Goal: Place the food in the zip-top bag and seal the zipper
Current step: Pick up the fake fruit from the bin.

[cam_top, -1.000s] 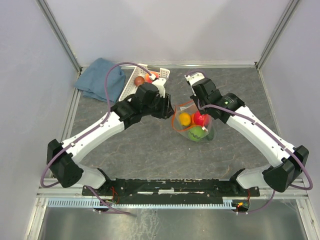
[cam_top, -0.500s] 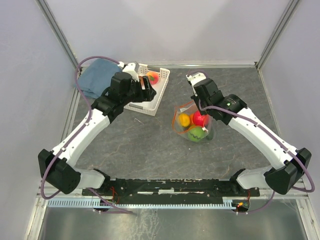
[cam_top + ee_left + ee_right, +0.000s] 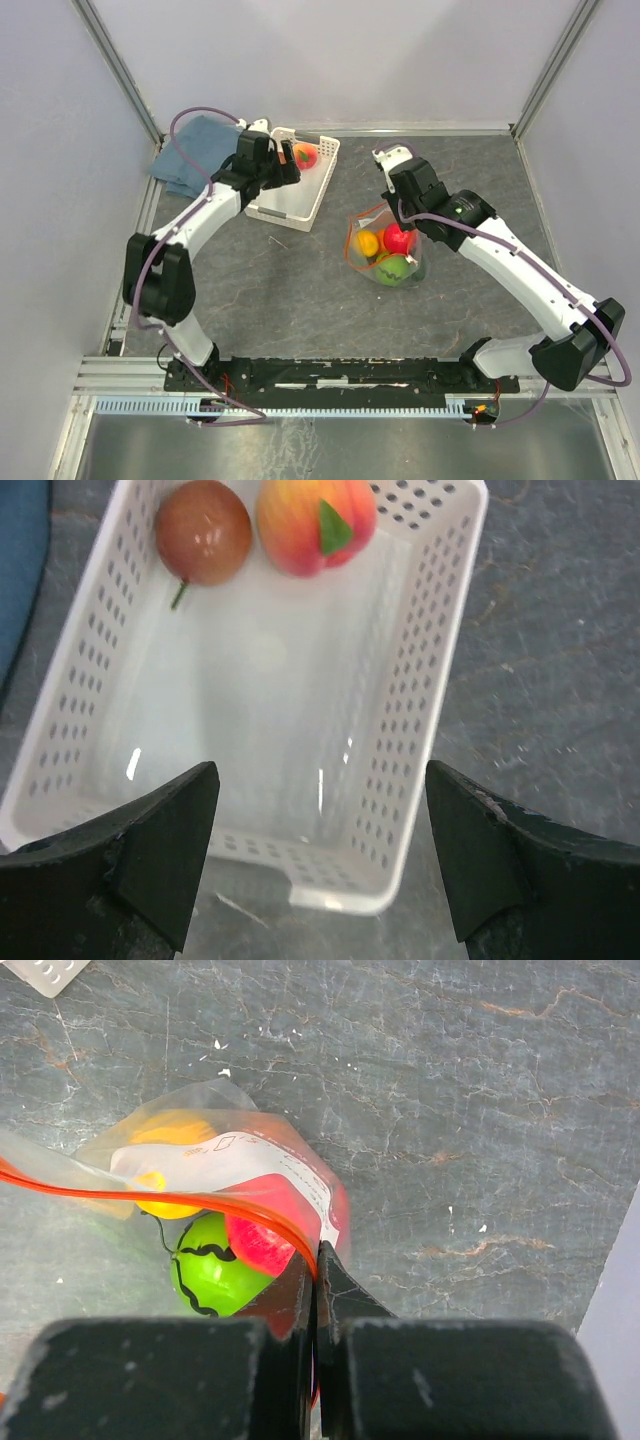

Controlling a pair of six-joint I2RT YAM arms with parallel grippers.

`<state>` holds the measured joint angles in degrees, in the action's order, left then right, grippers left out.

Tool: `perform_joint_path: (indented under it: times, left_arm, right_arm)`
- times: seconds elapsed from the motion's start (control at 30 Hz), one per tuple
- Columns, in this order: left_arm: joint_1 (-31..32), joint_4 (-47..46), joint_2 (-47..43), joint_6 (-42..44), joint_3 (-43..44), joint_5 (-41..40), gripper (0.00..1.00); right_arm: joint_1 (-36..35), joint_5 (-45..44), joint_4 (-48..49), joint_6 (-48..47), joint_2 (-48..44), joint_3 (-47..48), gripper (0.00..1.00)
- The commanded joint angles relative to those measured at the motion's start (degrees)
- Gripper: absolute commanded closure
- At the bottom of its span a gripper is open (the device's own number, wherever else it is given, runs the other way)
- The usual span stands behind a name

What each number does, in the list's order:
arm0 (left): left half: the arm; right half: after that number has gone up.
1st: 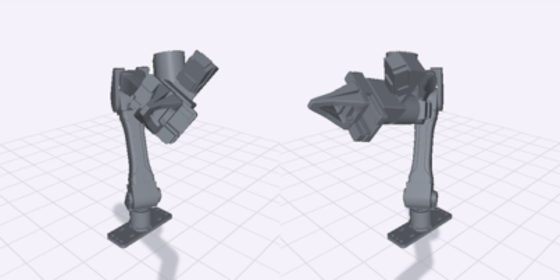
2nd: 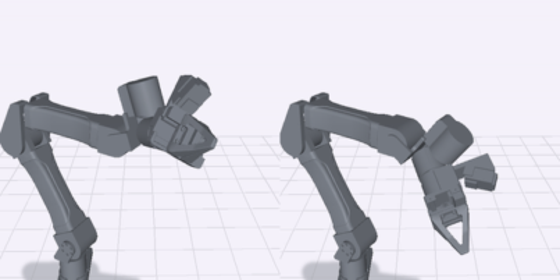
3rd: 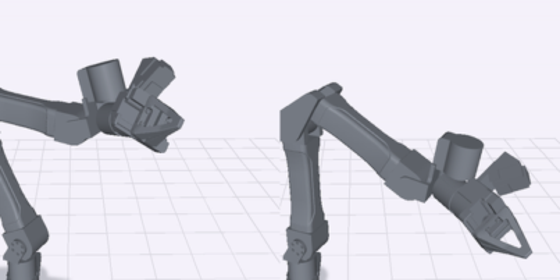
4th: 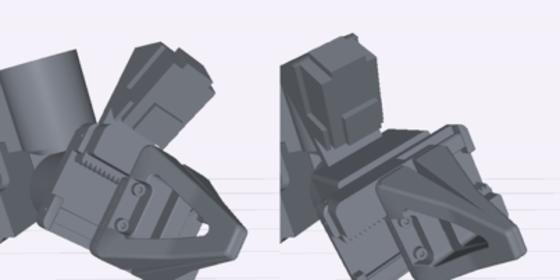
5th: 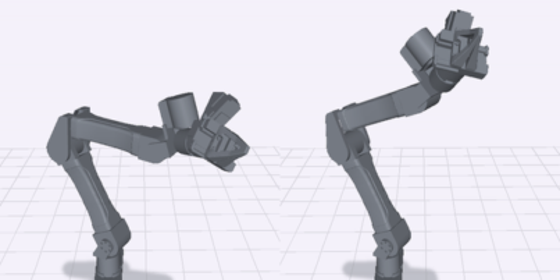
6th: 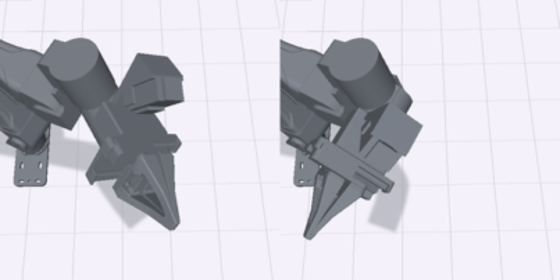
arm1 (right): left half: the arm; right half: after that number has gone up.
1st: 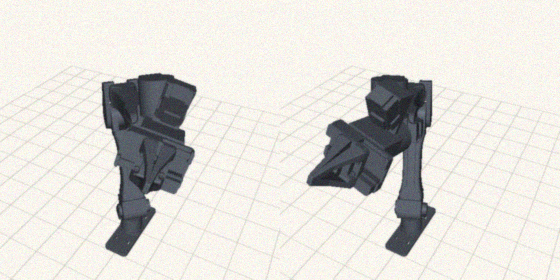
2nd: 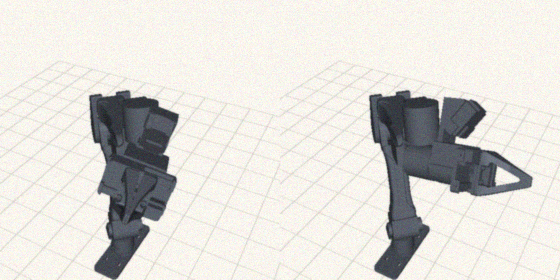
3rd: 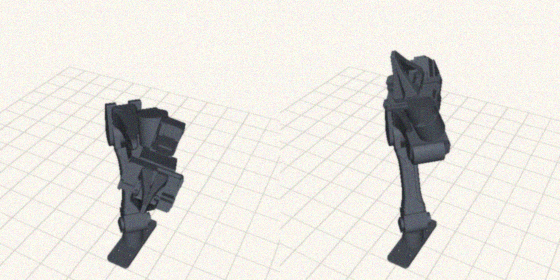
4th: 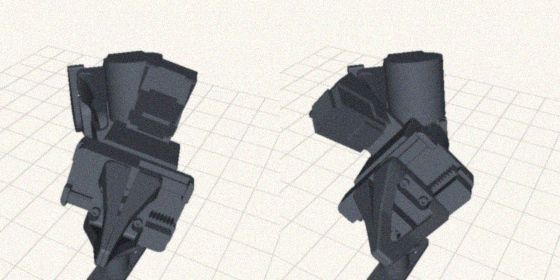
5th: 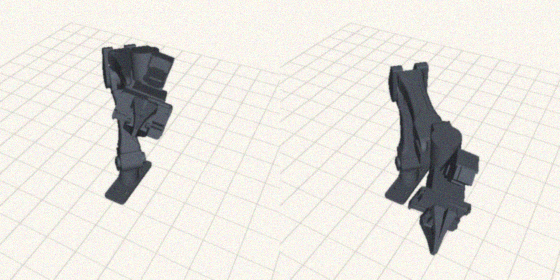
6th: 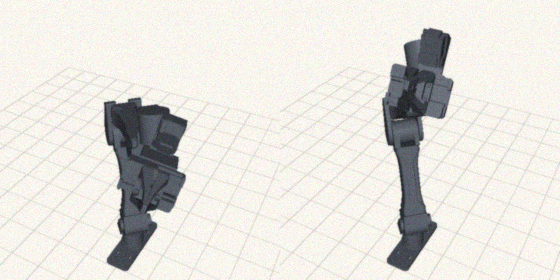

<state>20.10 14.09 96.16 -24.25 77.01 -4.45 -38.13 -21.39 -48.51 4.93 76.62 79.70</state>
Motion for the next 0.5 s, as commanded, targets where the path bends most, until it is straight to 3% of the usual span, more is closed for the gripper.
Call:
perform_joint_path:
  times: [0.0, 0.23, 0.47]
  left_arm:
    - [-2.08, -3.90, 5.85, 5.20, 8.08, 0.71, 0.10]
    - [-3.35, -11.54, 18.43, 3.96, 16.31, 6.54, 0.10]
    - [-3.57, -10.32, 31.53, 7.84, 29.59, 7.72, 0.10]
  right_arm:
    - [0.17, 0.25, 3.32, 0.89, -2.63, -0.06, 0.98]
    - [0.22, 1.53, 3.21, 0.52, -1.75, 0.48, 0.98]
    - [0.20, 3.10, 3.66, 0.78, -1.76, 0.16, 0.98]
